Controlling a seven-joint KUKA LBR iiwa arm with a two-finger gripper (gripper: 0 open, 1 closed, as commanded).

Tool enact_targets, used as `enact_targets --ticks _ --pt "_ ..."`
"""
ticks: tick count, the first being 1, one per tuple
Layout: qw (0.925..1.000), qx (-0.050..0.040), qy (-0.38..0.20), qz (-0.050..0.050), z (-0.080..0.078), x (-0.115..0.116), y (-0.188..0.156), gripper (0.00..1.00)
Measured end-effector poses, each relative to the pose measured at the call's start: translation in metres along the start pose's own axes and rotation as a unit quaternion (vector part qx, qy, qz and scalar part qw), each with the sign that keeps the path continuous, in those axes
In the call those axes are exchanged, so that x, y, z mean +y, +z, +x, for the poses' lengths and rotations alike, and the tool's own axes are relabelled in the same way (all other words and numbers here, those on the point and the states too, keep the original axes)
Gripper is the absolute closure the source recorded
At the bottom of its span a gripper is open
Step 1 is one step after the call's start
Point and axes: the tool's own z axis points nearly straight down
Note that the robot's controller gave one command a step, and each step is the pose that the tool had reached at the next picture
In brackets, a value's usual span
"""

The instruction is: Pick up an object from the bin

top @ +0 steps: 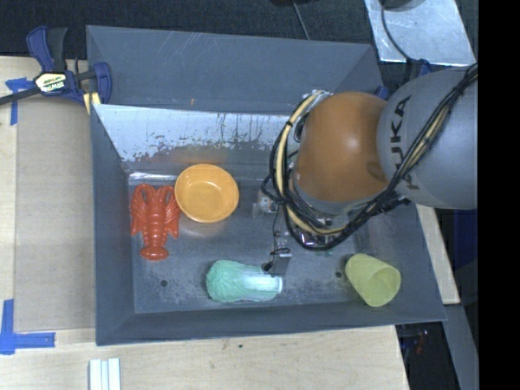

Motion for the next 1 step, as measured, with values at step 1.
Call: enact_targets --ticks 1 --pt "1.0000 -0.0041 0.001 0.000 -0.0019 -0.0001 -0.0044 0.00"
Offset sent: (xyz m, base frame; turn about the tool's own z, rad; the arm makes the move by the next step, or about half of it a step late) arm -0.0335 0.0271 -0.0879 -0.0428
